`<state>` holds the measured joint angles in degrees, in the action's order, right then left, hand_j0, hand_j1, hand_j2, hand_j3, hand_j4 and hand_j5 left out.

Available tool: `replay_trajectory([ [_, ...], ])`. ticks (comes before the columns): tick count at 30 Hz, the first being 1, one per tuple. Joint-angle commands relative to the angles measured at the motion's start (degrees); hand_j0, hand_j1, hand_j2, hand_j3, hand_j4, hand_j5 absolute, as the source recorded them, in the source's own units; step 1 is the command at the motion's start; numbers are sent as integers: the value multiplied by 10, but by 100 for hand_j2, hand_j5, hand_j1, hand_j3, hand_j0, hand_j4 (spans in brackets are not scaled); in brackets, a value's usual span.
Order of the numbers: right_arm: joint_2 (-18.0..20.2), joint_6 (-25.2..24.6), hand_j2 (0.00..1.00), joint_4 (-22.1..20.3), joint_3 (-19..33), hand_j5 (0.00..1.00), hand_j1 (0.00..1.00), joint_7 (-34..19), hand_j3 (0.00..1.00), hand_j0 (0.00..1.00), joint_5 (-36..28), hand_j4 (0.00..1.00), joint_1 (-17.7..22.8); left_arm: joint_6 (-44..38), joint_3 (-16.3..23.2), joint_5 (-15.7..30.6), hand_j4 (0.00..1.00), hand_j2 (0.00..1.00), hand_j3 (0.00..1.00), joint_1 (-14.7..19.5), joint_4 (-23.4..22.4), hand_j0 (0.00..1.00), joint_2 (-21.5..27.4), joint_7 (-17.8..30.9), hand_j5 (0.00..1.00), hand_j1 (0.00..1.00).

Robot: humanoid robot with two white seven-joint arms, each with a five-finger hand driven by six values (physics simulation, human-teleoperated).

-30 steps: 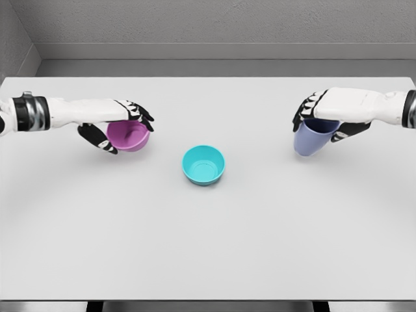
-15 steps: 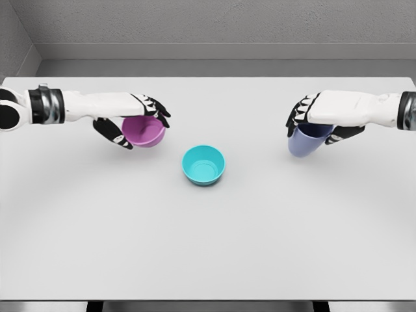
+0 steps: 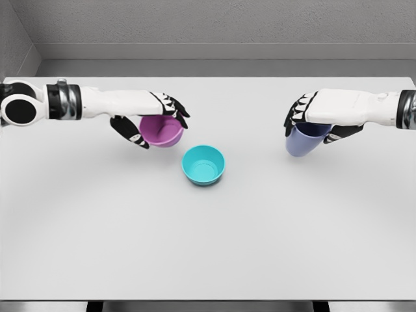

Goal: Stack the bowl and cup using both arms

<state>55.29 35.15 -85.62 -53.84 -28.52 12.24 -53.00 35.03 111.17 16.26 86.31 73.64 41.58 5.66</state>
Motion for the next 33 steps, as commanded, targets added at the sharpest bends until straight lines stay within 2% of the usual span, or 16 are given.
replay_trajectory([
  [1,1,-2,64,-7,1,64,64,0,64,64,-4,64,0,0,-1,5,77,77,77,1,1,77,-9,1,77,77],
  [11,7,-2,64,-28,2,64,64,0,64,64,-4,64,-4,0,1,5,77,77,77,7,8,77,-39,1,77,77],
  [19,6,-2,64,-29,3,64,64,1,64,64,-4,64,-4,0,4,5,77,77,77,16,35,77,-40,4,77,77],
  [33,3,-2,64,-44,7,64,64,0,64,64,-4,64,-5,0,9,4,77,77,77,16,37,77,-65,7,77,77],
])
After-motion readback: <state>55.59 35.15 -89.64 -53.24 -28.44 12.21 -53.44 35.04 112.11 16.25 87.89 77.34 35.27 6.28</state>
